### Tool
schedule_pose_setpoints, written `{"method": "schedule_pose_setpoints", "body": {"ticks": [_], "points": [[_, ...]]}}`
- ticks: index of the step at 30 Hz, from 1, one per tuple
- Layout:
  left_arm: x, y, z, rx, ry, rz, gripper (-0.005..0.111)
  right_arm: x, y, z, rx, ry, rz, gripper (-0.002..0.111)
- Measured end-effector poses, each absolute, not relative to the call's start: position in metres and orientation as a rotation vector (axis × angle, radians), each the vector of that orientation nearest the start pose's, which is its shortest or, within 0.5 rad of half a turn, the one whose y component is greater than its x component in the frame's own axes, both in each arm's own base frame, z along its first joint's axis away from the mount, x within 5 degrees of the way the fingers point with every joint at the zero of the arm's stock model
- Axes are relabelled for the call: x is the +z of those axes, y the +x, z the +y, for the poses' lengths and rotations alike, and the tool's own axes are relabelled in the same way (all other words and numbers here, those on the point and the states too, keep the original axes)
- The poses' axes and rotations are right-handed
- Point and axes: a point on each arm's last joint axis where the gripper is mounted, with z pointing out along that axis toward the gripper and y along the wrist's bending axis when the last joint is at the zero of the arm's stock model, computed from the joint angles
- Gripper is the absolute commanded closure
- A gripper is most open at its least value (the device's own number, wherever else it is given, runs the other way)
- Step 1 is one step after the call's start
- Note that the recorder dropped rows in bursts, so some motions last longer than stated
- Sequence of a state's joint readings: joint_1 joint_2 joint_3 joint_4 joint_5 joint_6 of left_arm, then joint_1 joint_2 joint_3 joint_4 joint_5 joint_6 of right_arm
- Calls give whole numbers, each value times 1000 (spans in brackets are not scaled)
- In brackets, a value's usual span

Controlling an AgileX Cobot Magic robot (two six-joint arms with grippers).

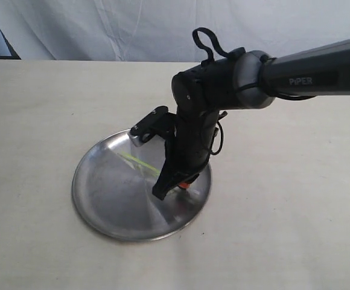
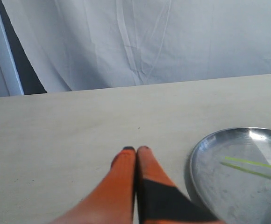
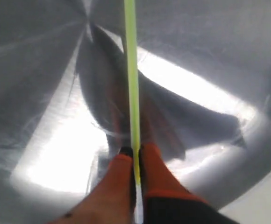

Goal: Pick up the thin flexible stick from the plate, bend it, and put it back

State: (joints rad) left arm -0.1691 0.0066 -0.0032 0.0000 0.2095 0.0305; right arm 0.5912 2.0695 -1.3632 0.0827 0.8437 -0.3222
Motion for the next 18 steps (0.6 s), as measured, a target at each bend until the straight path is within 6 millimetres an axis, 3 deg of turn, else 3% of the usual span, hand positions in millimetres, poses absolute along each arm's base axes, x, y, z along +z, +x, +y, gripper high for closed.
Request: {"method": "schedule_pose_setpoints", "body": {"ticks": [11, 18], "points": [[195, 56, -8, -57, 204, 1684, 107, 165, 323, 224, 139, -1259, 2689, 109], [196, 56, -5, 111, 326, 1658, 107, 195, 315, 227, 266, -1192, 2659, 109]]}}
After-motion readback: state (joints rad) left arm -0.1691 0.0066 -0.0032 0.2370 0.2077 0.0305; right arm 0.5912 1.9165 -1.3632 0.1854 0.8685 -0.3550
